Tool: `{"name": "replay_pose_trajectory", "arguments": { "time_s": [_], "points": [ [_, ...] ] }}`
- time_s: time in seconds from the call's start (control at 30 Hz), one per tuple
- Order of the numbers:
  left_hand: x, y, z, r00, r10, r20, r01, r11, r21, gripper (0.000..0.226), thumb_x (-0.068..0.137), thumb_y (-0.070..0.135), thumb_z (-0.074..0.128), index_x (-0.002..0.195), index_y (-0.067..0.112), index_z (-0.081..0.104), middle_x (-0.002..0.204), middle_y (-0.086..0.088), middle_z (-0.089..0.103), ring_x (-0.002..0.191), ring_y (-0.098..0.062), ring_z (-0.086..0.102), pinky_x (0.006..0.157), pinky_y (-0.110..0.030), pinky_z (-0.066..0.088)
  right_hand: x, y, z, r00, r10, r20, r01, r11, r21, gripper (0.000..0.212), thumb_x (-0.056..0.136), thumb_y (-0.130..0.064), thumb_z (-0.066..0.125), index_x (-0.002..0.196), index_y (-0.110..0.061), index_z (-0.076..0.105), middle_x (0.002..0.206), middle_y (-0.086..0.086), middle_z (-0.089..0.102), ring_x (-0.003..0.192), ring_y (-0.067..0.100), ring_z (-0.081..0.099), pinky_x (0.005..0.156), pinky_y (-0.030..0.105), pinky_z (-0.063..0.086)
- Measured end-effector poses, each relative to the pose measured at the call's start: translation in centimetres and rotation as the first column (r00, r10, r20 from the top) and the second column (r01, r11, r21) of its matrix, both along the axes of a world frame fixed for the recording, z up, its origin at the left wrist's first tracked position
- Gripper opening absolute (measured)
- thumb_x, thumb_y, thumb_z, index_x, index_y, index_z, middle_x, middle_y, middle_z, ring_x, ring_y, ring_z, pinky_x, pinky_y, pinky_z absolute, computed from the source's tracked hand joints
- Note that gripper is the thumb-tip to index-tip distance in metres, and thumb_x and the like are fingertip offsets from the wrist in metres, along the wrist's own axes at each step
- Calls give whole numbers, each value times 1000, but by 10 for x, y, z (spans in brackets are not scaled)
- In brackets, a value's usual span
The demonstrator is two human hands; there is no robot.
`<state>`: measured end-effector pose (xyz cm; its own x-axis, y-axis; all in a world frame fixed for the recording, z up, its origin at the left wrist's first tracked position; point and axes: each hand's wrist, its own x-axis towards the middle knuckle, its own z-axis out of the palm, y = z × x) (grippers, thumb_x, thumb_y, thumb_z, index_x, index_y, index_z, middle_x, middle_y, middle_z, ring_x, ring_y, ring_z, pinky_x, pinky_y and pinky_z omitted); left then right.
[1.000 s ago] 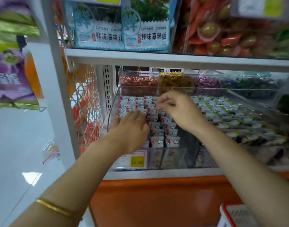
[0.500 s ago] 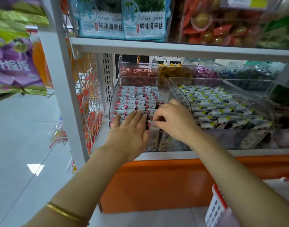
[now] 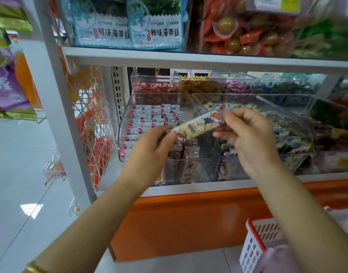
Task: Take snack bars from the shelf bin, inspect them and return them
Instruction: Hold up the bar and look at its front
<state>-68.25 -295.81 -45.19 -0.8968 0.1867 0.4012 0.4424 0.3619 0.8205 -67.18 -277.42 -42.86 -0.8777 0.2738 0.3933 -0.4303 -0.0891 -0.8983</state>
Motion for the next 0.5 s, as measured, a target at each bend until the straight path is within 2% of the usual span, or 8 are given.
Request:
{"name": "replay_pose_trajectory", "arguments": {
  "time_s": [0.07,0.13,0.2,0.27,0.37,0.5],
  "points": [
    [0,4,2,992,-21,123,-7,975,221,24,98,20,42,110,10,61,82,-1,60,66,-2,58,57,-17,52,4,0,-3,997,48,53,-42,994,-105,12,90,-3,55,80,-3,63,71,6,68,60,13,66,56,20,54],
    [1,6,3,966,-71,250,-33,921,389,25,98,23,43,104,7,60,81,-3,59,62,-6,59,55,-21,53,6,0,-6,991,83,100,-66,983,-170,12,88,-5,57,79,-4,63,70,7,67,57,12,65,53,20,53],
    [1,8,3,931,-141,337,-65,844,533,26,98,25,43,99,5,59,76,-3,59,57,-8,57,52,-20,52,8,0,-8,980,125,153,-94,976,-194,12,86,-10,59,75,-8,64,61,2,63,50,10,60,46,19,50],
    [1,8,5,917,-165,364,-103,784,612,24,98,24,44,87,8,59,63,1,60,52,-9,56,50,-19,51,9,0,-9,963,183,198,-134,962,-238,9,80,-16,63,72,-11,63,55,-2,59,45,9,55,41,19,46],
    [-1,8,4,929,-96,357,-136,810,571,25,98,21,46,85,6,61,51,4,59,47,-7,55,48,-19,52,9,0,-10,933,268,238,-163,909,-384,9,73,-20,64,74,-12,61,53,-2,56,43,7,52,38,17,43],
    [-1,6,3,954,36,299,-160,902,401,32,98,22,46,74,3,56,50,1,52,41,-8,49,44,-19,48,7,-3,-8,889,353,291,-149,825,-545,10,79,-18,61,73,-11,58,49,-1,52,38,5,48,34,15,40]
  ]
}}
